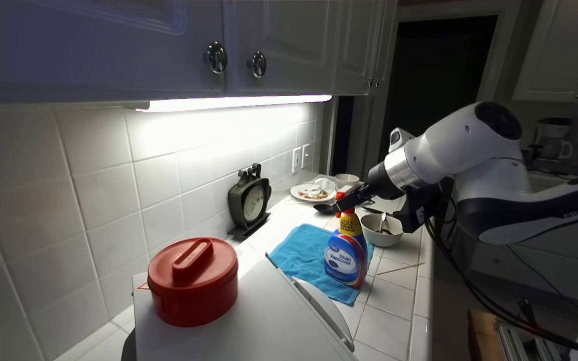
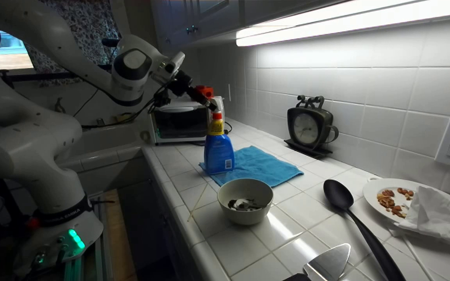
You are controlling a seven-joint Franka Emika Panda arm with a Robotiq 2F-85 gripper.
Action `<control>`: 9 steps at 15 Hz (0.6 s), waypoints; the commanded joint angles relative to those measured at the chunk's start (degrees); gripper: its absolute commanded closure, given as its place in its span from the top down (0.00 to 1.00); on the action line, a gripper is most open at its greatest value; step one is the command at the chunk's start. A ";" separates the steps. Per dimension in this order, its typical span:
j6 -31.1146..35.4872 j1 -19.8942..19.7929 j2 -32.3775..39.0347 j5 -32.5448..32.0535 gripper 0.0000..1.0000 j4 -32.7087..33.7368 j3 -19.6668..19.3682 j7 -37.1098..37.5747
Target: Spray some contents from the spray bottle
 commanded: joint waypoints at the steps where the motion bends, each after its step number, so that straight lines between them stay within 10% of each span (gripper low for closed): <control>1: -0.83 5.67 2.64 -1.56 1.00 -0.02 -5.73 -2.60; 9: -9.10 11.21 0.64 -2.40 1.00 0.16 -11.80 -6.40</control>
